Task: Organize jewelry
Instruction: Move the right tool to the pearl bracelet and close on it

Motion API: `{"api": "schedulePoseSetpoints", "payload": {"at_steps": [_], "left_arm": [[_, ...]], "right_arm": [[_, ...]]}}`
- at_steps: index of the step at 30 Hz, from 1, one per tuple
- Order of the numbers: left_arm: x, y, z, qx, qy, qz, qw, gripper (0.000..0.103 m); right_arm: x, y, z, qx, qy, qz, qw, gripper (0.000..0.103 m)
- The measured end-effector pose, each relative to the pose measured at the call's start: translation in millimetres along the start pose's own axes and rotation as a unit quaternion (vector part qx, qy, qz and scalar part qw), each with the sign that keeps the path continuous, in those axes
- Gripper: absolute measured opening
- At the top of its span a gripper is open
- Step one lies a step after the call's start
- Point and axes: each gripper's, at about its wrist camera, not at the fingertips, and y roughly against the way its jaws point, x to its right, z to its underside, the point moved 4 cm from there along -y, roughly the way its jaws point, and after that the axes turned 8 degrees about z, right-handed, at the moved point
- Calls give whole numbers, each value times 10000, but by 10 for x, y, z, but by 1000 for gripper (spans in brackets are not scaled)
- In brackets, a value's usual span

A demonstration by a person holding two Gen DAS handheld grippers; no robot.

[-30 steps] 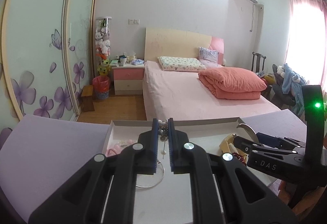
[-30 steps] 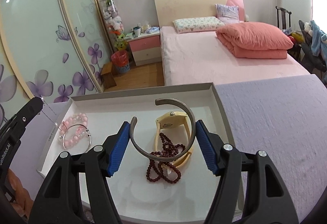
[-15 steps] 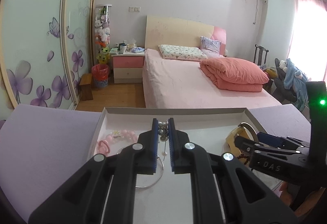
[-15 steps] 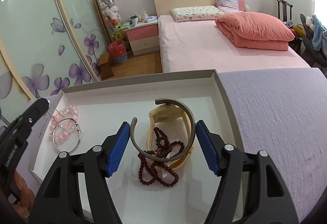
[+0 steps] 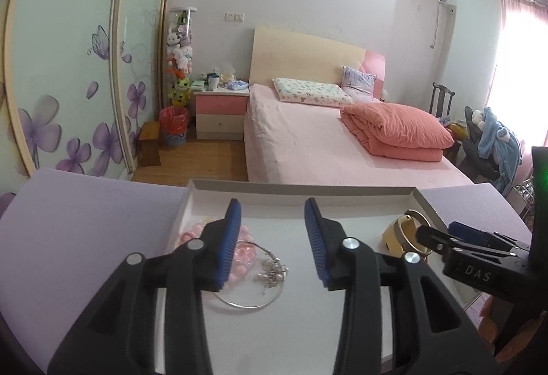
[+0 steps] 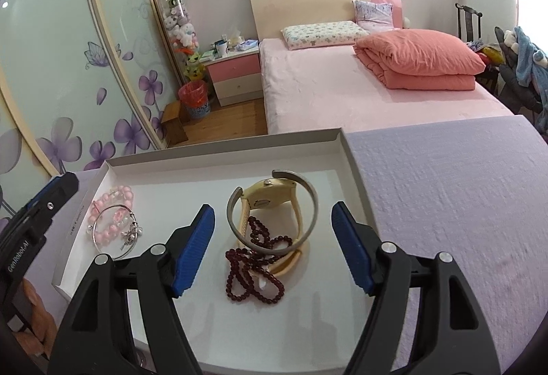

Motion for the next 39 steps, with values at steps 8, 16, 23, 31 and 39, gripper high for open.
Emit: {"api": "schedulePoseSetpoints", "payload": {"at_steps": [8, 16, 23, 31, 39], "left_arm": [[-23, 358, 3, 229, -58, -151, 9996, 54], [-67, 858, 113, 432, 12, -255, 9987, 69], [-64, 1285, 361, 439, 72, -223, 9988, 72], [68, 1587, 675, 415, -129, -115, 9990, 72], [185, 1608, 869, 287, -253, -88, 9992, 72]], "right_arm": [[27, 243, 48, 202, -12, 67, 9998, 71], [42, 629, 212, 463, 179, -74, 9987, 78], [86, 869, 576, 455, 411, -202, 9979, 78], [52, 830, 1123, -116, 827, -341, 9959, 58], [48, 724, 1322, -524, 1021, -314, 9929, 44]]}}
